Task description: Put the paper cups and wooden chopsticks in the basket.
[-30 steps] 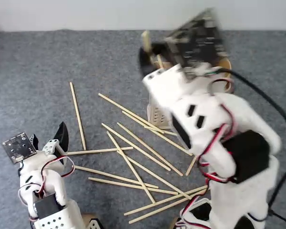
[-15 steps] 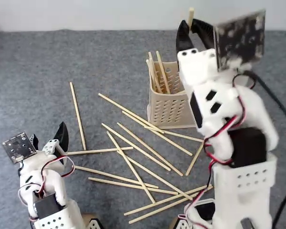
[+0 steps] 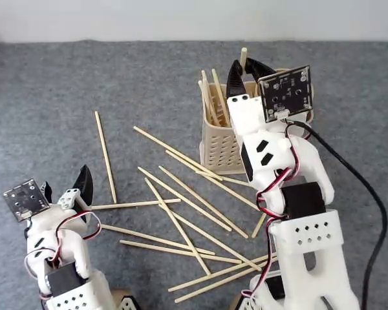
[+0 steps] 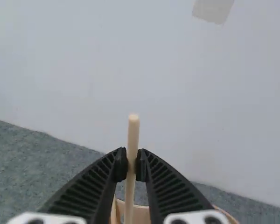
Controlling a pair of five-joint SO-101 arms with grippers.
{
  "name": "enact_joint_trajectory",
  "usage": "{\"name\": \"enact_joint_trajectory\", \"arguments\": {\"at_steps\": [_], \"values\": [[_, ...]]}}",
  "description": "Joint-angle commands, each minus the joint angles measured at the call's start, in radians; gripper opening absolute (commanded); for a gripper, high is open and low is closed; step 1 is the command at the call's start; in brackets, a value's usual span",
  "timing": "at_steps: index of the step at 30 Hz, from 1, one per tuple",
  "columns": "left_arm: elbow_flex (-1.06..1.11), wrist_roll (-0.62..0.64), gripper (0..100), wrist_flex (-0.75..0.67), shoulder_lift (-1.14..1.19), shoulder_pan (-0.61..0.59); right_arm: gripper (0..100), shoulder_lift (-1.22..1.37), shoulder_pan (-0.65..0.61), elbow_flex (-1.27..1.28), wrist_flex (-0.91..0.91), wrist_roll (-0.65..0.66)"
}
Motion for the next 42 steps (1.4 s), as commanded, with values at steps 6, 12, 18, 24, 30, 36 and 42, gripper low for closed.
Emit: {"name": "enact_joint_trajectory", "arguments": {"at_steps": [6, 12, 18, 24, 30, 36, 42], "values": [[-0.012, -0.009, 32, 0.006, -0.015, -0.002, 14.0, -0.012, -0.048, -0.275, 0.352, -0.066], [-0.012, -0.009, 32, 0.006, -0.015, -0.002, 13.9, 0.071, -0.268, -0.451, 0.680, -0.083], [-0.012, -0.009, 32, 0.006, -0.015, -0.002, 14.2, 0.305, -0.389, -0.442, 0.817, -0.089], [-0.012, -0.009, 32, 0.006, -0.015, -0.002, 24.0, 0.630, -0.463, -0.442, 0.866, -0.089], [-0.012, -0.009, 32, 0.006, -0.015, -0.002, 24.2, 0.920, -0.510, -0.448, 0.739, -0.084], [-0.012, -0.009, 32, 0.006, -0.015, -0.002, 24.1, 1.079, -0.512, -0.448, 0.585, -0.080], [-0.012, -0.009, 32, 0.006, -0.015, -0.002, 24.1, 1.129, -0.527, -0.448, 0.526, -0.051]]}}
